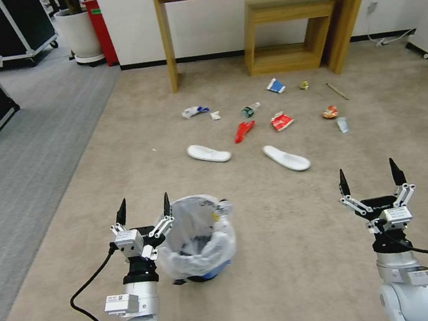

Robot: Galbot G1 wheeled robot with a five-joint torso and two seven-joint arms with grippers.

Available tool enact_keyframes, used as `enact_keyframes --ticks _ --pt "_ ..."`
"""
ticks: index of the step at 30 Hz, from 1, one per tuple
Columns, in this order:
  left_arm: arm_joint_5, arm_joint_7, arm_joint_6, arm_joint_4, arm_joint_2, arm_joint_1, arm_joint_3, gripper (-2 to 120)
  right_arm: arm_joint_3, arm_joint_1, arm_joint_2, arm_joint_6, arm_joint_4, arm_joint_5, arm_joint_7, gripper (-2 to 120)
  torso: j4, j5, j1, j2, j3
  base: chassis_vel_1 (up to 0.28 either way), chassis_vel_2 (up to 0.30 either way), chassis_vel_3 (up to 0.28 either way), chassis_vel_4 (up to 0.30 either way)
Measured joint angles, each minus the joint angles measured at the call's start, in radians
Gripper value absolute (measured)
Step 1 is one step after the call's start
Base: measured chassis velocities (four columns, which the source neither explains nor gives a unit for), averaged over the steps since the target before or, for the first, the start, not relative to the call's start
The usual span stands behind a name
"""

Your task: Pick up the trash bin and place the garbage on the floor into it.

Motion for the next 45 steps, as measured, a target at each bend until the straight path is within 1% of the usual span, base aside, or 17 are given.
enact_keyframes --ticks 2,5,10,19,26,34,45 --pt "-0.003 0.000 0.000 -0.002 0.001 0.000 -0.001 100 -0.001 0.000 0.001 0.001 0.002 -0.002 0.003 100 0.0001 -0.0004 0.000 0.000 0.000 0.175 0.148 -0.165 -0.166" --pt "-0.007 0.000 0.000 -0.004 0.004 0.000 -0.003 100 -0.006 -0.001 0.004 0.001 0.006 -0.005 0.012 100 0.0000 0.0002 0.000 0.000 0.000 0.075 0.082 -0.070 -0.037" --pt "-0.013 0.000 0.000 -0.007 0.007 0.001 -0.003 100 -0.006 -0.001 0.010 0.006 0.006 -0.015 0.014 100 -0.0003 0.0004 0.000 0.000 0.000 -0.034 -0.050 0.023 0.032" --pt "-0.014 0.000 -0.001 -0.009 0.009 0.007 -0.002 100 -0.002 -0.002 0.015 0.018 -0.001 0.006 -0.022 100 -0.0002 0.0002 0.000 0.000 0.000 -0.011 -0.009 0.007 0.011" --pt "-0.016 0.003 -0.003 -0.010 0.012 0.012 -0.002 100 -0.001 -0.007 0.019 0.021 -0.001 0.011 -0.028 100 -0.0002 0.0002 0.000 0.000 0.000 -0.042 0.040 0.036 -0.034" --pt "-0.017 0.007 -0.003 -0.013 0.013 0.012 0.001 100 0.001 -0.011 0.019 0.021 0.009 0.018 -0.042 100 -0.0001 0.0004 0.000 0.000 0.000 -0.180 0.177 0.190 -0.177" --pt "-0.012 0.012 -0.008 0.001 0.007 0.013 0.011 100 0.001 -0.012 0.017 0.019 0.009 0.019 -0.037 100 -0.0001 0.0003 0.000 0.000 0.000 -0.284 0.268 0.280 -0.272"
